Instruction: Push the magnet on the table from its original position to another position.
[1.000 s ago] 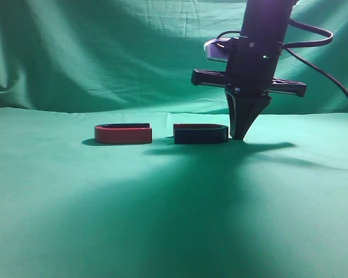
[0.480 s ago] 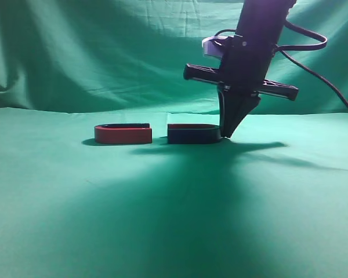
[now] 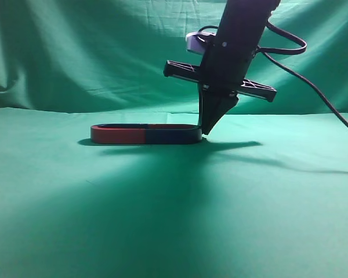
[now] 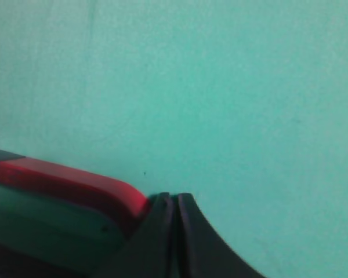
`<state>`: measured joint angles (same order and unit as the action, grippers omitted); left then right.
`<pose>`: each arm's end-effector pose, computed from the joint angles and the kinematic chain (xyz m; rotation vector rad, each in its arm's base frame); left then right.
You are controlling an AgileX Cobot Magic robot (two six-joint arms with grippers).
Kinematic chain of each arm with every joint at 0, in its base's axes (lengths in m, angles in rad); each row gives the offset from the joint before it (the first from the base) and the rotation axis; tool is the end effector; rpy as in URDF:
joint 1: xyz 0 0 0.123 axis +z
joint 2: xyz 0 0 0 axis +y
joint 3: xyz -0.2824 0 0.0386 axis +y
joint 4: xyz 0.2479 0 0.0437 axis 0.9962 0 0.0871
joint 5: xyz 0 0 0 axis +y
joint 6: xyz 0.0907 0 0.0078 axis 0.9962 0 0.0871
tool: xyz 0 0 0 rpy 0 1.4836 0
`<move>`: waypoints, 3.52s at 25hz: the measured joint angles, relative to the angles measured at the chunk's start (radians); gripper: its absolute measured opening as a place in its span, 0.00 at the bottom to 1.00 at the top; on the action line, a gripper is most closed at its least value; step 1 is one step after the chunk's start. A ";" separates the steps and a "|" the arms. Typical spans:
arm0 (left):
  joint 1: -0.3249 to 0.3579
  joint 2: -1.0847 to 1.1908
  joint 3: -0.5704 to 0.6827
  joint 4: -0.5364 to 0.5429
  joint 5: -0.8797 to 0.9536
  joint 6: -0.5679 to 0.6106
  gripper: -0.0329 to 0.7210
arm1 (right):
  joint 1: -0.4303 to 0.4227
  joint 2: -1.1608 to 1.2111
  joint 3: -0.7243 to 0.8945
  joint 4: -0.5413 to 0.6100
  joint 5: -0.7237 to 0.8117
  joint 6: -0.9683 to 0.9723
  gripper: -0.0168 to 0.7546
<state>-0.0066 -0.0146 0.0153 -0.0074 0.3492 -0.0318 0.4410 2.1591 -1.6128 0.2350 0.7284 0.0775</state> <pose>0.0529 -0.0006 0.1772 -0.0277 1.8334 -0.0342 0.4082 0.2083 0.1621 -0.3041 2.7778 0.3964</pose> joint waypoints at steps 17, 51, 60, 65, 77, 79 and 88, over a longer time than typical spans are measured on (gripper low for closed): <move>0.000 0.000 0.000 0.000 0.000 0.000 0.54 | 0.000 -0.151 -0.298 -0.203 0.440 0.031 0.02; 0.000 0.000 0.000 0.000 0.000 0.000 0.54 | 0.011 -1.210 0.636 -0.288 0.064 0.075 0.02; 0.000 0.000 0.000 0.000 0.000 0.000 0.54 | 0.011 -1.441 1.027 -0.288 -0.349 0.052 0.02; 0.000 0.000 0.000 0.000 0.000 0.000 0.54 | 0.011 -1.554 1.103 -0.275 -0.396 0.063 0.02; 0.000 0.000 0.000 0.000 0.000 0.000 0.54 | 0.011 -1.594 1.247 -0.307 -0.565 0.092 0.02; 0.000 0.000 0.000 0.000 0.000 0.000 0.54 | 0.011 -1.594 1.305 -0.303 -0.609 0.128 0.02; 0.000 0.000 0.000 0.000 0.000 0.000 0.54 | -0.098 -1.619 1.426 -0.247 -0.665 0.191 0.02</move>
<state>-0.0066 -0.0146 0.0153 -0.0074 0.3492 -0.0318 0.3430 0.5400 -0.1869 -0.0124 0.0637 0.2684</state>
